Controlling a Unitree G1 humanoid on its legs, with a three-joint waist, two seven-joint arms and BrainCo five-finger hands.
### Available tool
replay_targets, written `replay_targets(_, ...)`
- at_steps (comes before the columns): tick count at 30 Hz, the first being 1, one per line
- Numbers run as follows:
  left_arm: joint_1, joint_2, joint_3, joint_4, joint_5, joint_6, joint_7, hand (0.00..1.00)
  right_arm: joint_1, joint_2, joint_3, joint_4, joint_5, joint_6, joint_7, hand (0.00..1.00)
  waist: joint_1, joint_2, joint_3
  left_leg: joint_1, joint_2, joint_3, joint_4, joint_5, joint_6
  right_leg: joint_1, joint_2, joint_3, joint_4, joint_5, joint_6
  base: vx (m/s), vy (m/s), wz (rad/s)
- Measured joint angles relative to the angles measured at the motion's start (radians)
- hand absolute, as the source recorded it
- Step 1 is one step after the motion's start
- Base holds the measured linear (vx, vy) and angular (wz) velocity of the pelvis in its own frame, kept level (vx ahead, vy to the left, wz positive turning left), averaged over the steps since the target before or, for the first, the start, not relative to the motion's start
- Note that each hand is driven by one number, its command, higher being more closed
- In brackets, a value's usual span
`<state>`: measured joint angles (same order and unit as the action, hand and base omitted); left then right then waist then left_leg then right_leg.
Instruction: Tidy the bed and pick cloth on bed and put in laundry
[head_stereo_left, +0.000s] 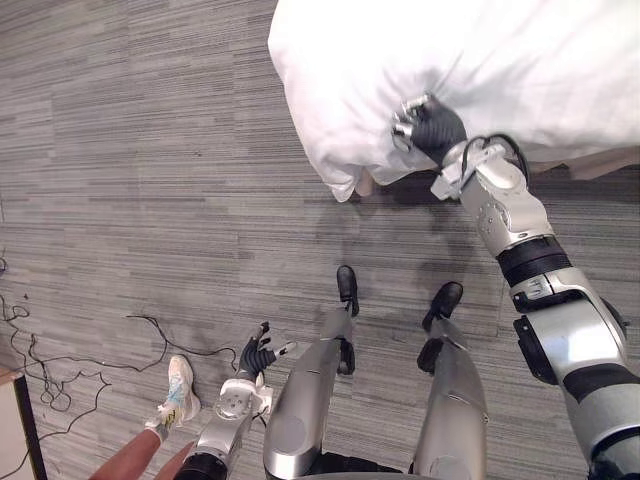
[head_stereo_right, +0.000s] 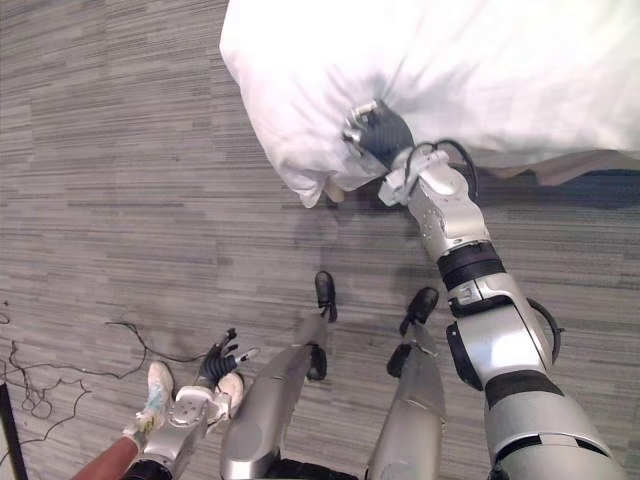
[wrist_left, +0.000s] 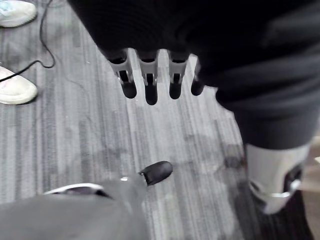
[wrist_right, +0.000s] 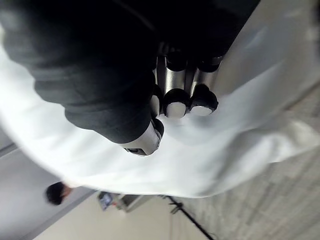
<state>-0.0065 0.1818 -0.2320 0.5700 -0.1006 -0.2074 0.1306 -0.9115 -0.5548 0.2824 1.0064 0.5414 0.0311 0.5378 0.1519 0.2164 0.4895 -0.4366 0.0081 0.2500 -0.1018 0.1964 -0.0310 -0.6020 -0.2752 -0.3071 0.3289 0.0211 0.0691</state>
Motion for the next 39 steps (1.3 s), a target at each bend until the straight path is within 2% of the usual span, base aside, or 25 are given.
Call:
replay_targets(2,0.001,0.0,0.007,0.004,0.005,-0.006,-0.003,0.0,0.058,-0.011,-0.005,-0.044,-0.034,-0.005,0.021,1.0,-0.017,0.0,0.0,0.047,0.0,0.015,0.0,-0.001,-0.001,0.045,0.003,0.007,-0.012,0.0,0.001,0.07,-0.018,-0.16)
replay_targets(5,0.02,0.004,0.064,0.006,0.041,-0.021,-0.006,0.0,0.259,-0.004,-0.003,-0.409,-0.028,-0.042,0.048,1.0,-0.059,-0.011,0.003,0.15,0.018,0.031,0.0,-0.035,0.0,0.16,0.039,0.026,-0.079,0.015,0.006,0.07,-0.034,-0.42)
replay_targets(7,0.031,0.048,0.123,0.034,0.041,-0.02,-0.018,0.0,0.399,0.047,0.005,-0.68,-0.02,-0.055,0.072,1.0,-0.098,-0.055,-0.003,0.204,0.037,0.055,0.002,-0.054,-0.008,0.219,0.072,0.041,-0.131,0.03,-0.001,0.09,-0.054,-0.54)
replay_targets(8,0.031,0.067,0.132,0.047,0.042,-0.018,-0.024,0.0,0.437,0.065,0.009,-0.726,-0.021,-0.056,0.08,1.0,-0.111,-0.069,-0.004,0.217,0.041,0.057,0.002,-0.057,-0.009,0.233,0.08,0.043,-0.138,0.031,-0.002,0.1,-0.073,-0.4)
replay_targets(9,0.03,0.111,0.14,0.077,0.041,-0.01,-0.028,0.0,0.521,0.103,0.03,-0.797,-0.023,-0.055,0.093,1.0,-0.127,-0.112,-0.015,0.252,0.05,0.069,0.004,-0.067,-0.014,0.266,0.096,0.049,-0.153,0.031,-0.005,0.12,-0.087,-0.34)
replay_targets(11,0.024,0.14,0.148,0.12,0.052,0.012,-0.029,0.0,0.594,0.127,0.057,-0.857,-0.028,-0.046,0.118,1.0,-0.144,-0.171,-0.046,0.287,0.066,0.072,0.022,-0.088,-0.023,0.307,0.115,0.055,-0.165,0.029,-0.011,0.09,-0.072,-0.25)
replay_targets(14,0.011,0.129,0.135,0.155,0.093,0.041,-0.03,0.0,0.577,0.125,0.022,-0.92,0.0,-0.056,0.123,1.0,-0.145,-0.216,-0.072,0.315,0.075,0.073,0.04,-0.102,-0.029,0.348,0.126,0.067,-0.179,0.029,-0.014,0.06,-0.037,-0.04)
replay_targets(15,0.007,0.122,0.134,0.162,0.099,0.046,-0.03,0.0,0.561,0.125,0.013,-0.917,0.011,-0.062,0.119,1.0,-0.145,-0.216,-0.072,0.316,0.075,0.072,0.043,-0.103,-0.028,0.349,0.125,0.068,-0.178,0.03,-0.014,0.0,0.0,0.0)
replay_targets(18,-0.004,0.1,0.132,0.177,0.1,0.058,-0.029,0.0,0.407,0.128,-0.036,-0.845,0.012,-0.078,0.07,1.0,-0.141,-0.201,-0.063,0.301,0.07,0.07,0.049,-0.102,-0.026,0.339,0.12,0.07,-0.184,0.047,-0.015,-0.01,0.003,0.02)
replay_targets(20,-0.028,0.097,0.114,0.175,0.099,0.058,-0.026,0.0,0.199,0.117,-0.081,-0.684,0.022,-0.087,-0.027,1.0,-0.124,-0.162,-0.047,0.258,0.07,0.067,0.051,-0.095,-0.022,0.317,0.12,0.068,-0.222,0.084,-0.018,-0.07,0.01,0.04)
replay_targets(21,-0.035,0.095,0.108,0.176,0.098,0.058,-0.026,0.0,0.153,0.111,-0.09,-0.646,0.032,-0.092,-0.05,1.0,-0.116,-0.151,-0.043,0.246,0.069,0.067,0.049,-0.092,-0.017,0.31,0.121,0.067,-0.234,0.094,-0.021,-0.07,0.007,0.02)
replay_targets(23,-0.061,0.086,0.068,0.177,0.087,0.056,-0.022,0.0,-0.004,0.059,-0.096,-0.495,0.097,-0.111,-0.142,1.0,-0.081,-0.092,-0.034,0.186,0.061,0.052,0.029,-0.066,-0.01,0.275,0.123,0.054,-0.291,0.133,-0.017,-0.07,0.01,0.14)
replay_targets(25,-0.066,0.078,0.04,0.176,0.066,0.056,-0.017,0.0,-0.082,0.023,-0.087,-0.408,0.131,-0.129,-0.193,1.0,-0.063,-0.054,-0.019,0.161,0.056,0.035,0.001,-0.037,-0.008,0.261,0.125,0.039,-0.323,0.166,-0.016,-0.05,0.017,0.21)
replay_targets(26,-0.066,0.078,0.031,0.176,0.058,0.057,-0.017,0.0,-0.099,0.013,-0.082,-0.388,0.137,-0.138,-0.209,1.0,-0.053,-0.048,-0.019,0.148,0.055,0.034,-0.001,-0.032,-0.008,0.251,0.126,0.038,-0.331,0.174,-0.018,-0.04,0.011,0.14)
replay_targets(28,-0.073,0.077,-0.013,0.173,0.035,0.061,-0.013,0.0,-0.154,-0.035,-0.071,-0.334,0.16,-0.16,-0.263,1.0,-0.026,-0.015,-0.009,0.096,0.05,0.013,-0.001,-0.01,0.005,0.231,0.127,0.016,-0.376,0.208,-0.02,-0.04,0.002,0.23)
replay_targets(31,-0.081,0.078,-0.059,0.145,-0.003,0.069,-0.006,0.0,-0.207,-0.071,-0.067,-0.313,0.205,-0.201,-0.3,1.0,0.005,0.013,-0.009,0.038,0.044,0.005,-0.001,0.003,0.01,0.187,0.122,0.005,-0.393,0.225,-0.019,-0.04,0.001,0.16)
replay_targets(35,-0.082,0.078,-0.094,0.09,-0.052,0.086,-0.006,0.0,-0.265,-0.09,-0.042,-0.313,0.217,-0.231,-0.331,1.0,0.01,0.018,-0.012,-0.012,0.039,0.003,-0.001,0.01,0.008,0.138,0.115,0.004,-0.393,0.231,-0.018,-0.05,0.012,0.03)
replay_targets(39,-0.082,0.07,-0.103,0.057,-0.062,0.067,-0.03,0.0,-0.269,-0.095,-0.043,-0.264,0.272,-0.235,-0.335,1.0,0.009,0.018,-0.013,-0.01,0.04,0.006,-0.001,0.0,-0.005,0.132,0.108,0.003,-0.374,0.219,-0.013,-0.05,0.018,0.01)
